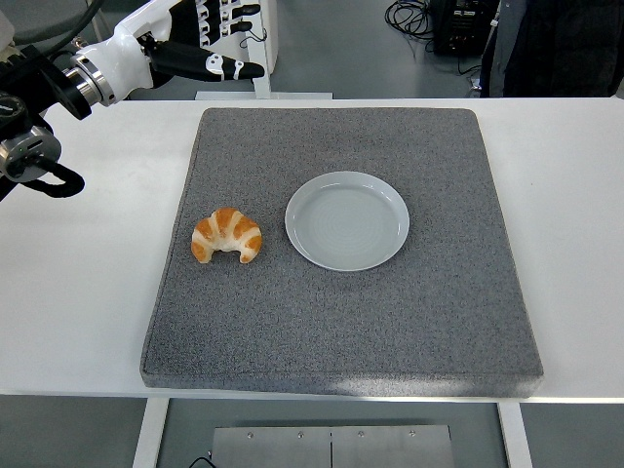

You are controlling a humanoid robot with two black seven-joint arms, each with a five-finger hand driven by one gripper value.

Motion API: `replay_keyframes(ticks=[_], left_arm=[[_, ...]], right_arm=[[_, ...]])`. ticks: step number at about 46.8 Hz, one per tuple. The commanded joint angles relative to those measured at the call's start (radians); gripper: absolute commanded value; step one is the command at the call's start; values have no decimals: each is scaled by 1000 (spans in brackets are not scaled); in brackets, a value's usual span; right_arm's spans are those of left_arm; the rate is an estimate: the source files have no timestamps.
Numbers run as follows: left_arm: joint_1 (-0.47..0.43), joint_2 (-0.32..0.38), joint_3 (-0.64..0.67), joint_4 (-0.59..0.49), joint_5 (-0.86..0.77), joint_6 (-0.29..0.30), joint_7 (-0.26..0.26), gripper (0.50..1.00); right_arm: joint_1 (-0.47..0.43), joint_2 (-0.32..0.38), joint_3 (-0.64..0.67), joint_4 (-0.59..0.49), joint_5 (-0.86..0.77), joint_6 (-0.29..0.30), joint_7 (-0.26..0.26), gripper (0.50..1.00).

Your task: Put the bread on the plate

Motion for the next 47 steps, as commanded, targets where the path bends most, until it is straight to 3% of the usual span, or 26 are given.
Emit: replay_keyframes(ticks=[1, 6, 16, 25, 47], left_arm=[[11, 23, 0, -19, 71, 0, 0, 1000], [25, 38, -1, -22, 189, 9, 0, 1000], [78, 98, -5, -94, 250, 97, -4, 1000], [112, 135, -3, -177, 250, 106, -1, 1000], [120, 144, 126, -172, 390, 117, 0, 996]], right_arm=[[0, 0, 0, 1, 0, 0, 0, 1000], [0, 0, 0, 1, 1, 0, 0, 1000], [0, 0, 0, -1, 1, 0, 0, 1000], [1, 0, 0, -1, 0, 0, 0, 1000], [0, 0, 0, 1, 0, 0, 0, 1000]])
